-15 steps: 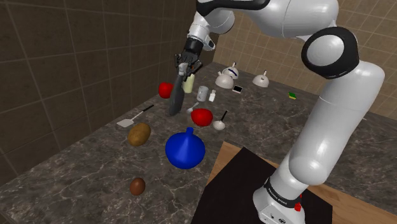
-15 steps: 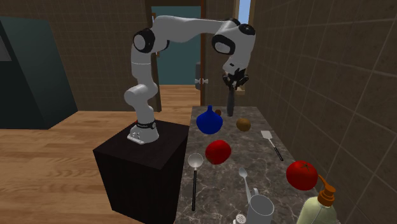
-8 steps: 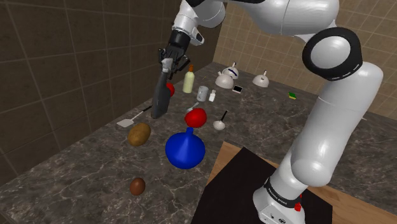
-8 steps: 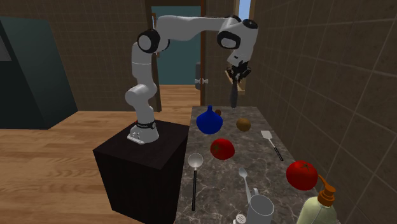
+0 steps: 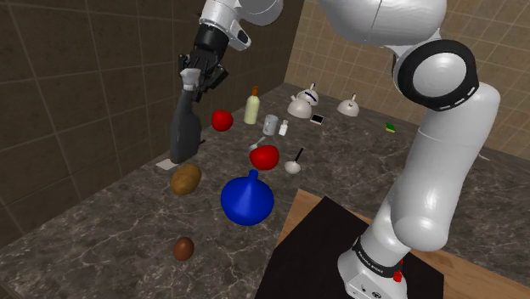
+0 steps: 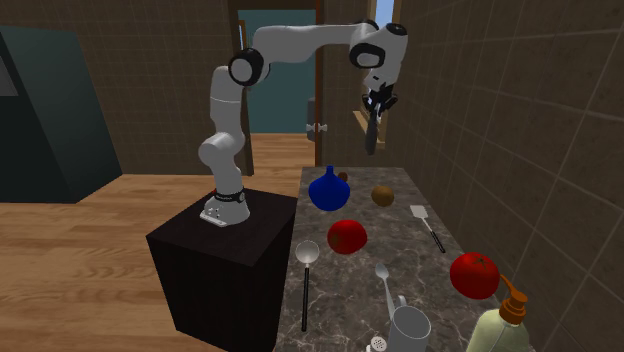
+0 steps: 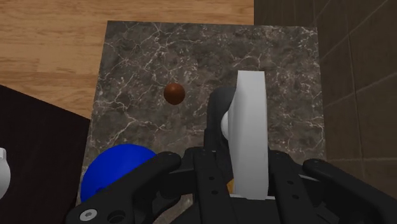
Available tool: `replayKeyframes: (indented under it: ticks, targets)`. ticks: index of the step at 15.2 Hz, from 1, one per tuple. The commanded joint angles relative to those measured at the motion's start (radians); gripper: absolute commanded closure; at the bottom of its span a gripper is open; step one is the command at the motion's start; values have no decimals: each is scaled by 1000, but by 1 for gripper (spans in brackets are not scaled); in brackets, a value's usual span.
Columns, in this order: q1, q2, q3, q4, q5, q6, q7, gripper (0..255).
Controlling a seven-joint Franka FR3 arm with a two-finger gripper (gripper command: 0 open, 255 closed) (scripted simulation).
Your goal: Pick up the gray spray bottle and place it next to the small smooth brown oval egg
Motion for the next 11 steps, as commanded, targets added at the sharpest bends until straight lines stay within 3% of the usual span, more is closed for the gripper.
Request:
replayKeyframes:
  ticks: [1,6,11]
  targets:
    - [27,33,18,62,-5,-3,53,255]
    - [104,138,57,241,-31,-12,185,255]
    - [105,115,55,143,-26,54,150,255]
